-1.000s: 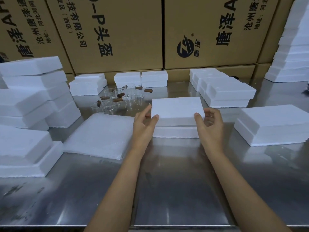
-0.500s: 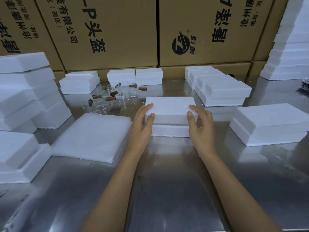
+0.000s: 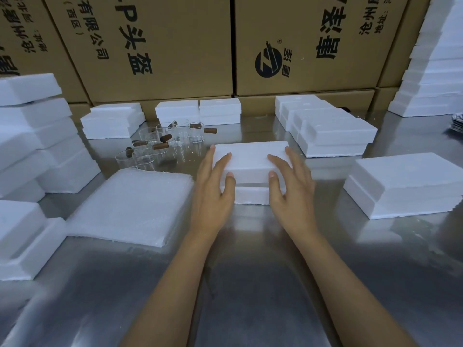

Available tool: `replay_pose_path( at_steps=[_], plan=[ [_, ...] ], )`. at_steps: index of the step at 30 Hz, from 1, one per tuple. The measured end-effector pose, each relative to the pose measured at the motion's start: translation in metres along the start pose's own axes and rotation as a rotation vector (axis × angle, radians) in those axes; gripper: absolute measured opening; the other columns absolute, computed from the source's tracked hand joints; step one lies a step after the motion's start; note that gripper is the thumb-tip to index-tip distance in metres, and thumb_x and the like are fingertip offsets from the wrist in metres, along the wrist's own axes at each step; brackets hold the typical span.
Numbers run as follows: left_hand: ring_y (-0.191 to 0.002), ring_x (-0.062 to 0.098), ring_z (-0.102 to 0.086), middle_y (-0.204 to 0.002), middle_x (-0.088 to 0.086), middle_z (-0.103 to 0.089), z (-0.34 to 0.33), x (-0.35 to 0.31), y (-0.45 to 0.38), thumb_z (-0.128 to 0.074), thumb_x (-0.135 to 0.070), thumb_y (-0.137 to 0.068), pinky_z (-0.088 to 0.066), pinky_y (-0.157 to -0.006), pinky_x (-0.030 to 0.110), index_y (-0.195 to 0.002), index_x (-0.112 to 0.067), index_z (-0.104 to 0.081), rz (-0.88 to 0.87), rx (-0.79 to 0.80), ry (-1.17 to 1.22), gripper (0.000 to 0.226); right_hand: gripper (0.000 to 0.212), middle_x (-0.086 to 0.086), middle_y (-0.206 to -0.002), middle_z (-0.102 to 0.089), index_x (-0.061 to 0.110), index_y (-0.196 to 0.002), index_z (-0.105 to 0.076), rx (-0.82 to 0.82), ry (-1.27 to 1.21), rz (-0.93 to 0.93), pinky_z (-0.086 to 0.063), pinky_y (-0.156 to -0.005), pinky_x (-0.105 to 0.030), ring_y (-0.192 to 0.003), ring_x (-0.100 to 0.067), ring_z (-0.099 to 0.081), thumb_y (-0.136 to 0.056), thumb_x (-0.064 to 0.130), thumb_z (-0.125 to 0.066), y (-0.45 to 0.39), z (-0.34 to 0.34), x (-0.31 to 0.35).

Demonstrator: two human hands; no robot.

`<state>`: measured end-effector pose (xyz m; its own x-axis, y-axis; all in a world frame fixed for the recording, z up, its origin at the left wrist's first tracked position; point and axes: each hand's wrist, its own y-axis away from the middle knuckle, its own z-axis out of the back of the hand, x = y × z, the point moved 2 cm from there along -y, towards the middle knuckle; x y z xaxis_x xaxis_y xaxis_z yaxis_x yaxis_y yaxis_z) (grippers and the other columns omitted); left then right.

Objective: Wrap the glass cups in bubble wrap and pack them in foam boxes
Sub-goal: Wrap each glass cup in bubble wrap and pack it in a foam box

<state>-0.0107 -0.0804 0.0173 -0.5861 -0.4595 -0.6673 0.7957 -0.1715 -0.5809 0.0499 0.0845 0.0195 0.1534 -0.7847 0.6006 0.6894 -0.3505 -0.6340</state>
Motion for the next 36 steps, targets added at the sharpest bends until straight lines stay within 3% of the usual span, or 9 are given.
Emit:
replay_pose_path(
  at_steps=[8, 12, 15, 21, 25, 30, 32, 34, 36],
  plan=[
    [-0.148, 0.006, -0.022, -0.163, -0.012, -0.022, -0.001, -0.001, 0.000, -0.032, -0.032, -0.098, -0.029, -0.121, 0.034, -0.146, -0.031, -0.046, 0.030, 0.064, -0.061, 0.051, 0.044, 0.003, -0.156, -0.036, 0.028, -0.139, -0.056, 0.018, -0.009, -0.055, -0.031, -0.118, -0.043, -0.142, -0.019, -0.033, -0.096, 0.031, -0.045, 0.001, -0.002, 0.000],
    [-0.123, -0.030, -0.020, -0.162, -0.012, -0.021, -0.003, 0.002, -0.002, -0.045, -0.012, -0.099, -0.038, -0.097, 0.008, -0.144, -0.031, -0.044, -0.001, 0.064, -0.061, 0.049, 0.052, 0.005, -0.154, -0.035, 0.030, -0.138, -0.054, 0.035, -0.009, -0.073, -0.035, -0.114, -0.040, -0.138, -0.022, -0.035, -0.086, 0.028, -0.050, 0.001, -0.002, 0.000],
    [-0.113, -0.039, -0.018, -0.160, -0.009, -0.025, -0.005, 0.003, -0.004, -0.048, -0.001, -0.094, -0.031, -0.083, -0.007, -0.141, -0.027, -0.047, 0.005, 0.074, -0.040, 0.054, 0.053, 0.006, -0.153, -0.034, 0.030, -0.137, -0.054, 0.036, 0.014, -0.080, -0.035, -0.108, -0.035, -0.133, -0.023, -0.035, -0.085, 0.020, -0.058, 0.001, -0.005, -0.002],
    [-0.115, -0.019, -0.027, -0.156, -0.006, -0.032, -0.005, 0.004, -0.007, -0.047, 0.008, -0.081, -0.021, -0.084, -0.011, -0.134, -0.023, -0.054, 0.034, 0.072, -0.026, 0.062, 0.061, 0.006, -0.153, -0.032, 0.029, -0.138, -0.053, 0.068, 0.054, -0.091, -0.028, -0.098, -0.022, -0.125, -0.024, -0.033, -0.079, 0.013, -0.061, 0.003, -0.006, -0.003],
    [-0.120, -0.017, -0.027, -0.157, -0.005, -0.033, -0.003, 0.004, -0.005, -0.048, 0.010, -0.081, -0.021, -0.085, -0.011, -0.135, -0.022, -0.055, 0.033, 0.070, -0.025, 0.063, 0.067, 0.007, -0.155, -0.028, 0.028, -0.142, -0.049, 0.087, 0.086, -0.070, -0.024, -0.094, -0.017, -0.125, -0.025, -0.033, -0.078, 0.012, -0.059, 0.006, -0.006, -0.005],
    [-0.118, -0.034, -0.022, -0.158, -0.009, -0.031, -0.001, 0.003, 0.003, -0.048, 0.011, -0.081, -0.027, -0.084, -0.008, -0.140, -0.022, -0.055, 0.033, 0.076, -0.015, 0.068, 0.070, 0.008, -0.160, -0.023, 0.028, -0.148, -0.043, 0.108, 0.115, -0.080, -0.038, -0.098, -0.028, -0.132, -0.028, -0.035, -0.081, 0.007, -0.054, 0.009, -0.010, -0.004],
    [-0.124, -0.025, -0.027, -0.158, -0.012, -0.030, 0.000, 0.000, 0.006, -0.049, 0.007, -0.082, -0.032, -0.088, -0.002, -0.140, -0.025, -0.055, 0.053, 0.063, -0.016, 0.067, 0.070, 0.007, -0.161, -0.023, 0.028, -0.147, -0.044, 0.104, 0.102, -0.082, -0.039, -0.102, -0.031, -0.131, -0.028, -0.037, -0.082, 0.005, -0.053, 0.008, -0.010, -0.004],
    [-0.137, -0.009, -0.028, -0.159, -0.010, -0.028, 0.000, -0.003, 0.009, -0.053, 0.004, -0.084, -0.032, -0.102, 0.004, -0.140, -0.028, -0.056, 0.077, 0.039, -0.007, 0.065, 0.069, 0.008, -0.161, -0.024, 0.028, -0.146, -0.045, 0.099, 0.081, -0.087, -0.035, -0.100, -0.026, -0.131, -0.027, -0.038, -0.082, 0.004, -0.052, 0.007, -0.009, -0.005],
    [-0.147, 0.008, -0.027, -0.162, -0.005, -0.025, 0.000, -0.004, 0.010, -0.056, 0.001, -0.085, -0.031, -0.115, 0.021, -0.141, -0.033, -0.054, 0.126, 0.049, 0.009, 0.066, 0.068, 0.010, -0.160, -0.025, 0.029, -0.145, -0.047, 0.092, 0.062, -0.098, -0.031, -0.099, -0.023, -0.132, -0.025, -0.038, -0.082, 0.004, -0.052, 0.006, -0.008, -0.006]
  ],
)
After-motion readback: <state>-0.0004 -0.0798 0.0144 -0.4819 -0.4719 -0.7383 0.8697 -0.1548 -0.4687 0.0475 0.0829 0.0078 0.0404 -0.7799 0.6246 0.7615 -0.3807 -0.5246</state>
